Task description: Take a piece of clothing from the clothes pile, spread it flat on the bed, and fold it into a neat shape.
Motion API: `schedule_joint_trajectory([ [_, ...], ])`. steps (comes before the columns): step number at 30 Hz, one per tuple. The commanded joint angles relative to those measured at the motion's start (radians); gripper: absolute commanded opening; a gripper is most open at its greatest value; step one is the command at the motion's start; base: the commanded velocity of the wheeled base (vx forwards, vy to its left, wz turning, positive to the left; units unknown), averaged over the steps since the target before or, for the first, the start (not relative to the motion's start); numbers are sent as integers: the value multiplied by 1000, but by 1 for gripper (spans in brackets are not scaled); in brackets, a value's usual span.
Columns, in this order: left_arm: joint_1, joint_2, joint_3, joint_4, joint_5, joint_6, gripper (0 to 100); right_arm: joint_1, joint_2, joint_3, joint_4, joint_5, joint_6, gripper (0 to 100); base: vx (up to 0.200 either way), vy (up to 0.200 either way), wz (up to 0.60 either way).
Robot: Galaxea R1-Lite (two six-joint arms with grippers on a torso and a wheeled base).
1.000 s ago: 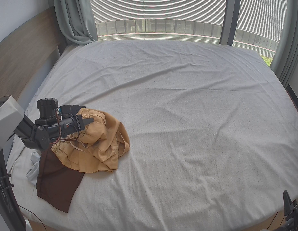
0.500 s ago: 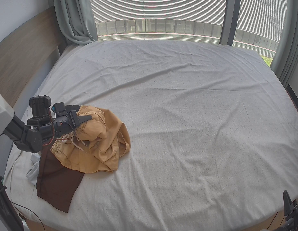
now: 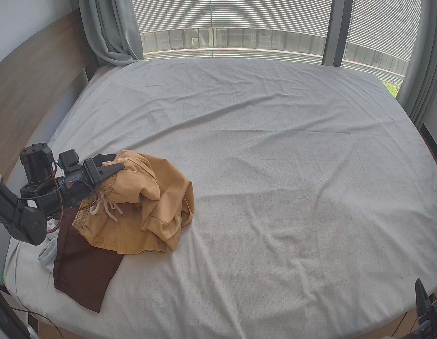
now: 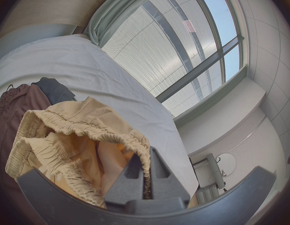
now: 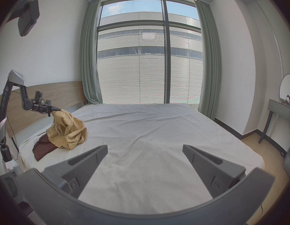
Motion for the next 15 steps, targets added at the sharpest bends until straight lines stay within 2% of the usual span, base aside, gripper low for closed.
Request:
schedule_joint_trajectory([
  [1,12,-25,7,-3,-2,-14,0,0,-16,16,0,0,0,100,0,0,0],
  [4,15,-49,-3,-4,-18,-57,0,-1,-16,16,0,0,0,100,0,0,0],
  [5,22,-61,-9,-7,-28,-106,0,0,-16,16,0,0,0,100,0,0,0],
  [7,27,-84,-10,-12,-35,-146,0,-1,-16,16,0,0,0,100,0,0,0],
  [12,41,-101,-3,-36,-40,-175,0,-1,-16,16,0,0,1,100,0,0,0],
  [15,58,-83,14,-141,-63,-183,0,0,-16,16,0,0,1,100,0,0,0],
])
